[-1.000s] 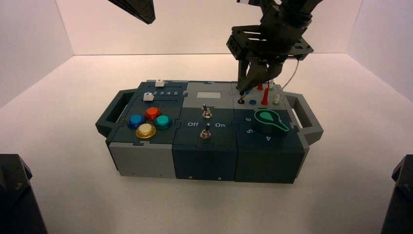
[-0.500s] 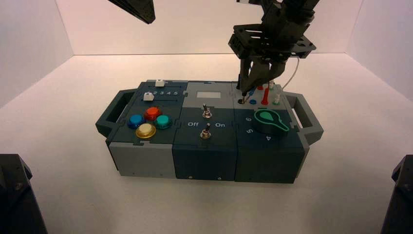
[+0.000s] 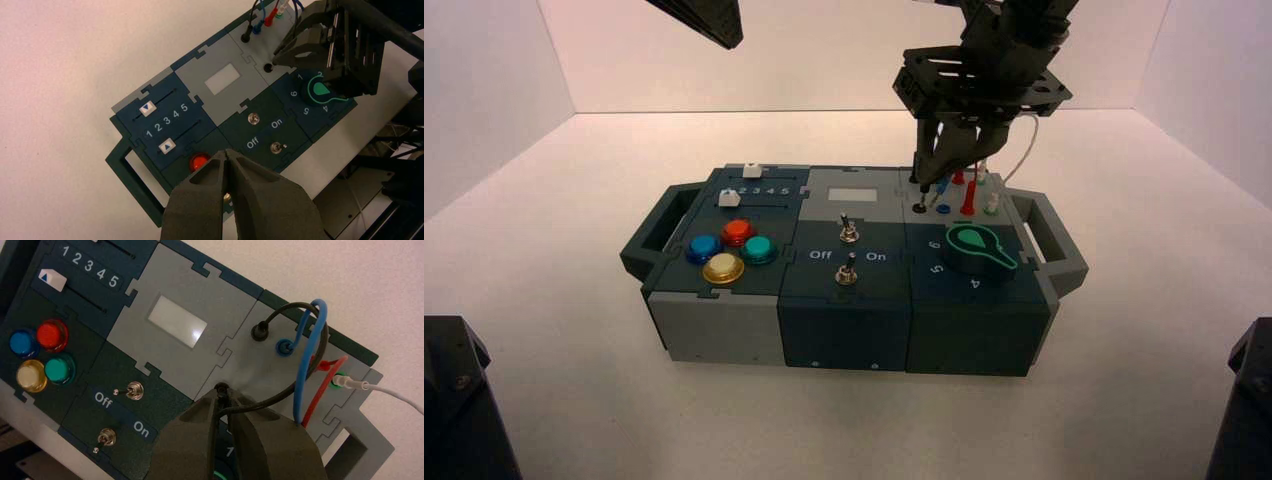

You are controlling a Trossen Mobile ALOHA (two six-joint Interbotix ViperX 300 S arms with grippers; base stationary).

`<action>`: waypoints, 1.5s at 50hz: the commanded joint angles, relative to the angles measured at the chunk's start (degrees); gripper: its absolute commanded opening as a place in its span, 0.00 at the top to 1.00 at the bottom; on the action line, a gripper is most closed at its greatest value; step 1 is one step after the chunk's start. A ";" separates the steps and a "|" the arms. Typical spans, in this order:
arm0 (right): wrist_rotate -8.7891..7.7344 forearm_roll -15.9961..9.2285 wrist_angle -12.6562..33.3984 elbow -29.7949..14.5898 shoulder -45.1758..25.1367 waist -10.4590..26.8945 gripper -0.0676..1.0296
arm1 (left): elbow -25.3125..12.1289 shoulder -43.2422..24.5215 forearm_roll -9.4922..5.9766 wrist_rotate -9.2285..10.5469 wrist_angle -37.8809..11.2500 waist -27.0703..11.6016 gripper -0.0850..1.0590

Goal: Insert the black wire.

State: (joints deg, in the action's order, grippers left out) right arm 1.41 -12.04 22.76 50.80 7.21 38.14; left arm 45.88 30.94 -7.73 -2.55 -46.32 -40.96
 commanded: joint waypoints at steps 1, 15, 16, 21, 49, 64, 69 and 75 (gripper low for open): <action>0.26 0.26 -0.79 -1.32 0.62 -0.70 0.96 | -1.41 0.62 0.00 -0.35 0.18 -0.18 0.95; 0.35 0.26 -0.88 -1.49 0.62 -0.79 0.96 | -1.41 0.62 0.09 -0.26 0.18 -0.18 0.95; 0.35 0.18 -0.88 -1.49 0.62 -0.88 0.96 | -1.41 0.62 0.00 -0.26 0.18 -0.18 0.95; 0.44 0.09 -0.88 -1.49 0.62 -0.88 0.96 | -1.32 0.53 0.00 -0.35 0.18 -0.18 0.95; 0.44 -0.44 -0.79 -2.37 -1.41 -0.09 0.96 | -1.23 0.35 0.09 -0.35 0.18 -0.09 0.95; 0.44 -0.53 -0.35 -2.20 -1.49 -0.09 0.96 | -1.41 0.35 0.09 -0.26 0.35 -0.18 0.95; 0.44 -0.53 0.18 -1.93 -1.41 -0.09 0.96 | -1.58 0.26 0.09 -0.35 0.35 -0.18 0.95; 0.53 -0.62 0.26 -1.67 -1.14 -0.09 0.96 | -1.67 0.18 0.09 -0.35 0.53 -0.09 0.95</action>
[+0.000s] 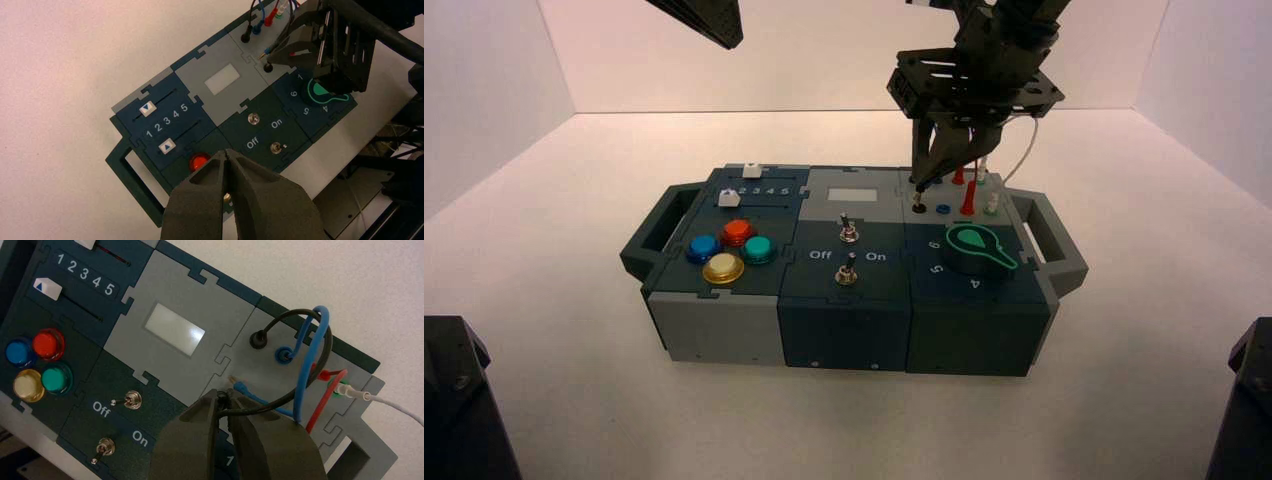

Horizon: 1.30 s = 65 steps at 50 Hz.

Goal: Insert the black wire.

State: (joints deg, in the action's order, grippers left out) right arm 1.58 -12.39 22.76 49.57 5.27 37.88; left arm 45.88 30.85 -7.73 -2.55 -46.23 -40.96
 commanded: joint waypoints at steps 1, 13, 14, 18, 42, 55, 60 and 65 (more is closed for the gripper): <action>0.35 -0.26 0.26 -0.44 0.88 0.18 0.96 | -1.67 0.26 0.09 -0.26 0.35 -0.18 0.95; 0.35 -0.26 0.70 -0.44 1.93 0.18 0.96 | -1.67 -0.18 0.18 -0.44 0.44 -0.09 0.95; 0.44 -0.26 0.70 -0.53 1.93 0.18 0.96 | -1.67 -0.26 0.18 -0.44 0.44 -0.09 0.95; 0.35 -0.26 0.70 -0.44 1.67 0.18 0.96 | -1.67 -0.26 0.18 -0.62 0.44 -0.09 0.95; 0.35 -0.26 -0.35 0.26 0.00 0.18 0.96 | -1.67 -0.35 0.18 -0.79 0.53 0.00 0.95; 0.44 -0.26 -0.62 0.35 -1.23 1.23 0.96 | -1.67 -0.26 0.18 -0.79 0.53 0.00 0.95; 0.35 -0.35 -0.53 0.35 -1.23 2.02 0.96 | -1.67 -0.35 0.18 -0.79 0.53 0.09 0.95; 0.44 -0.44 -0.09 0.35 -1.05 2.81 0.96 | -1.58 -0.35 0.18 -0.79 0.53 0.09 0.95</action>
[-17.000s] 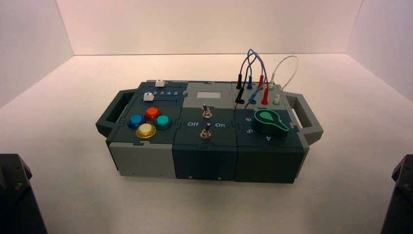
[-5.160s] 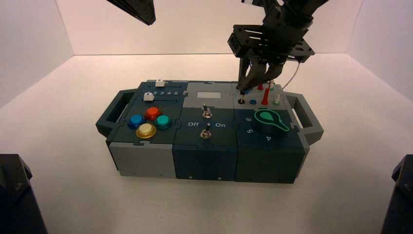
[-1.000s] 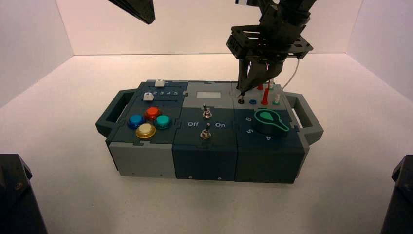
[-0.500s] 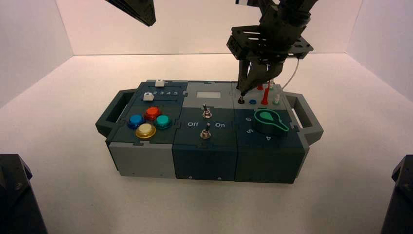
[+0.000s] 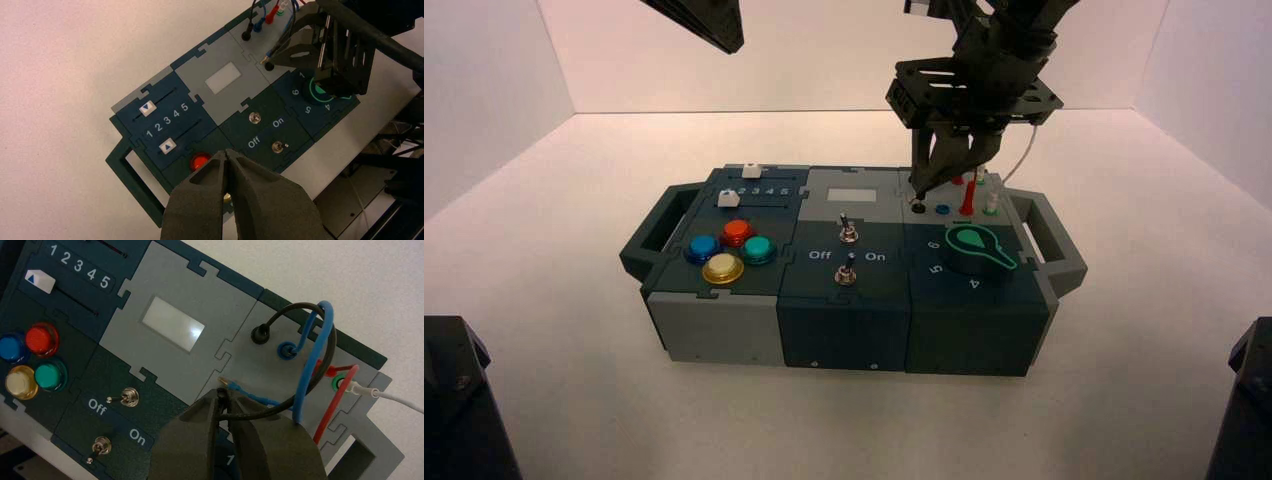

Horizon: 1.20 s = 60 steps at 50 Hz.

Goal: Insert the black wire.

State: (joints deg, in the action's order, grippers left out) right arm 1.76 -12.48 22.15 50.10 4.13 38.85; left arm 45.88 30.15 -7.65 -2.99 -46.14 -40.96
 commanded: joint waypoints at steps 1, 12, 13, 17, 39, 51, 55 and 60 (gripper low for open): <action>0.26 -0.35 0.62 -0.18 0.09 2.02 0.96 | -1.67 0.35 0.09 -0.35 0.44 0.09 0.95; 0.18 -0.35 0.79 0.18 0.09 2.20 0.96 | -1.49 0.35 0.09 -0.35 0.44 0.09 0.95; 0.18 -0.35 0.79 0.18 0.09 2.20 0.96 | -1.58 0.35 0.09 -0.35 0.44 0.09 0.95; 0.18 -0.35 1.23 0.18 0.00 2.20 0.96 | -1.58 0.35 0.09 -0.35 0.70 0.00 0.95; -0.26 0.00 2.90 -2.02 -4.57 2.81 0.96 | -1.67 0.35 0.09 -0.44 0.79 0.09 0.95; -0.35 0.79 3.60 -2.72 -4.39 2.81 0.96 | -1.67 0.35 0.09 -0.53 0.88 0.00 0.95; -0.53 0.79 3.69 -2.72 -3.25 2.81 0.96 | -1.67 0.35 0.09 -0.53 0.88 0.09 0.95; -0.44 0.79 4.31 -2.99 -1.14 2.72 0.78 | -1.67 0.35 0.09 -0.53 0.88 0.09 0.95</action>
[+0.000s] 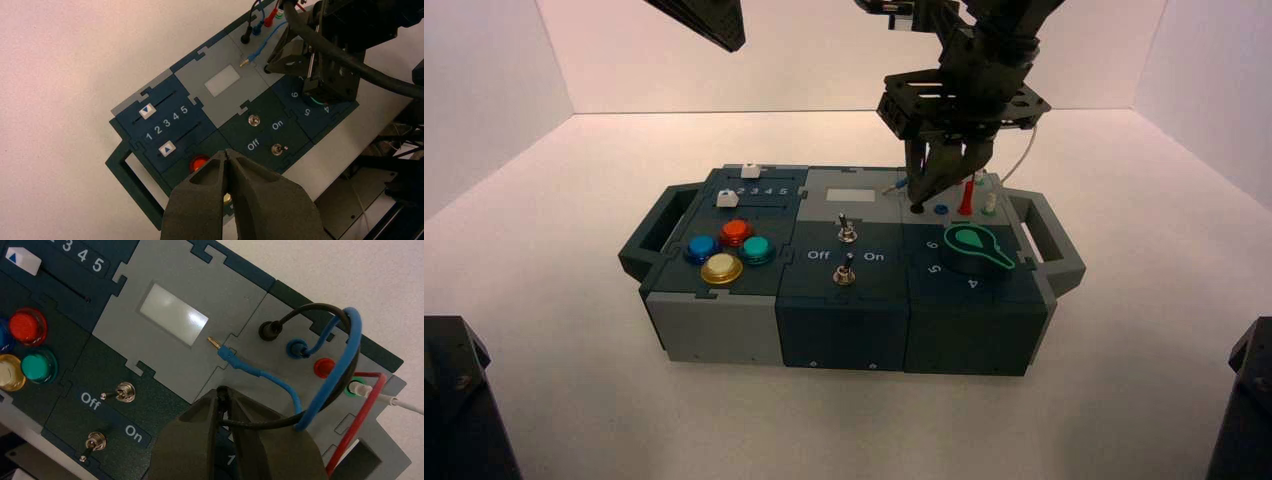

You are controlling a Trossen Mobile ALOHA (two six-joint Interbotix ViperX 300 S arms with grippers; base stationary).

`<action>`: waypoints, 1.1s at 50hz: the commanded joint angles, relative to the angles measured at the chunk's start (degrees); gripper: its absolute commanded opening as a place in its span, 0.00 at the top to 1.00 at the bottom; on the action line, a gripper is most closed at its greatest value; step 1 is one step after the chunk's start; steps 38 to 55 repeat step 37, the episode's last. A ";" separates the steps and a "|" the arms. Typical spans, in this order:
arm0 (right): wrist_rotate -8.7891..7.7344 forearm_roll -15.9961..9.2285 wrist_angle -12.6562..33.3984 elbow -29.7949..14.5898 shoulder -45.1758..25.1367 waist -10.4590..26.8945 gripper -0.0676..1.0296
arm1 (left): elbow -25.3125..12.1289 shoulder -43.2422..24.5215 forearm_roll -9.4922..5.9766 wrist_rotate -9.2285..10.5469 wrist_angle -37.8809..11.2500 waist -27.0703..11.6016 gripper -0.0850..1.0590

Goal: Insert the black wire.

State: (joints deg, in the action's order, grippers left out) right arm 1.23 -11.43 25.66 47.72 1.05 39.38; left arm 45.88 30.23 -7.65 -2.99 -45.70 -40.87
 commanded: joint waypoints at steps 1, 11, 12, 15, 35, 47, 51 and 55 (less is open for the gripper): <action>0.09 -0.35 0.97 -0.62 2.29 2.20 0.75 | -1.67 0.26 0.09 -0.53 0.44 0.00 0.95; 0.70 -0.35 4.22 -1.93 6.15 1.93 0.63 | -1.76 0.26 0.09 -0.53 1.41 -0.09 0.95; 0.70 -0.35 5.01 -2.37 6.33 1.85 0.63 | -1.76 0.26 0.09 -0.53 1.67 0.00 0.95; 0.70 -0.35 7.29 -3.60 6.94 1.49 0.63 | -1.67 0.26 0.09 -0.53 2.46 0.00 0.95; 2.11 -0.35 16.35 -6.42 7.29 1.05 0.63 | -1.14 0.18 0.18 -0.62 5.19 0.00 0.95; 2.11 -0.35 16.35 -6.42 7.12 1.05 0.63 | -1.23 0.18 0.09 -0.70 5.27 0.00 0.95; 2.11 -0.35 16.35 -6.42 7.12 1.05 0.63 | -1.23 0.18 0.09 -0.70 5.27 0.00 0.95; 2.11 -0.35 16.35 -6.42 7.12 1.05 0.63 | -1.23 0.18 0.09 -0.70 5.27 0.00 0.95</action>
